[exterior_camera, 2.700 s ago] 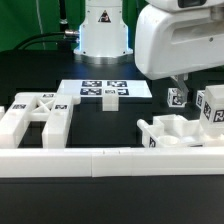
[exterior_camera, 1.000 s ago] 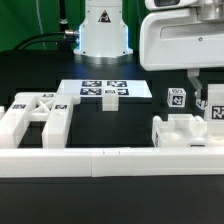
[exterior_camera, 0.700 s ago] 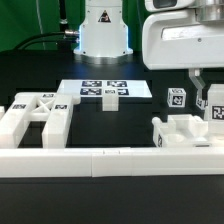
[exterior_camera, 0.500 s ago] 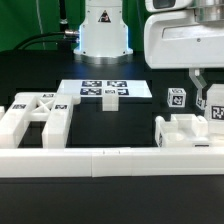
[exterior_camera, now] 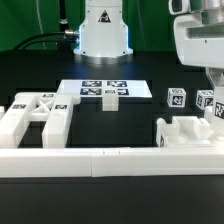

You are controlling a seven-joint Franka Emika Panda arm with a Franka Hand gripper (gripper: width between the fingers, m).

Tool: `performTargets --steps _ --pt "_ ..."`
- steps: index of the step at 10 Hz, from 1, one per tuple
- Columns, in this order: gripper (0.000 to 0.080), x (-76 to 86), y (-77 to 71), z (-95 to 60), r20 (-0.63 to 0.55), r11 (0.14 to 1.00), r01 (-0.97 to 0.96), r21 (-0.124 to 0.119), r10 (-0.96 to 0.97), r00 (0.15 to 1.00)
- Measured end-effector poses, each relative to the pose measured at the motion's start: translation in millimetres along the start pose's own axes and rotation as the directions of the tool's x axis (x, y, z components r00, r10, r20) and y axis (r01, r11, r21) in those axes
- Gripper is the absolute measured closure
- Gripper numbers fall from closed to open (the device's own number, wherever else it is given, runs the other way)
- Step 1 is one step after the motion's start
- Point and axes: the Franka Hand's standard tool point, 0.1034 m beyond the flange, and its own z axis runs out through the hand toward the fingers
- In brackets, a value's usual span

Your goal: Assemble chair

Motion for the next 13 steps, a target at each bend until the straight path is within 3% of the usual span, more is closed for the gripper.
performTargets --steps 1,2,3,4,7,8,10,12,13 --pt "0.0506 0.3 0.6 0.2 0.001 0.999 0.032 -0.004 -0.032 0.999" --pt "0.0303 2.0 0.9 -0.5 0.004 0.994 0.109 -0.011 -0.109 0.994" --pt "0.0303 1.7 0.3 -0.9 0.005 0.992 0.129 -0.011 -0.129 0.992" --pt "0.0185 1.6 0.6 -0.3 0.006 0.98 0.198 -0.012 -0.198 0.98" --pt "0.0151 1.9 2.0 0.2 0.013 0.906 0.422 -0.02 -0.422 0.906" --pt "0.0151 2.9 5.2 -1.2 0.043 0.827 0.56 -0.056 -0.558 0.829" --pt "0.015 8.0 2.3 -7.5 0.074 0.665 0.742 -0.082 -0.738 0.67" --pt "0.015 5.5 -0.2 -11.8 0.106 0.437 0.891 -0.121 -0.887 0.449" --pt "0.015 5.5 -0.1 -10.8 0.116 0.363 0.924 -0.119 -0.92 0.376"
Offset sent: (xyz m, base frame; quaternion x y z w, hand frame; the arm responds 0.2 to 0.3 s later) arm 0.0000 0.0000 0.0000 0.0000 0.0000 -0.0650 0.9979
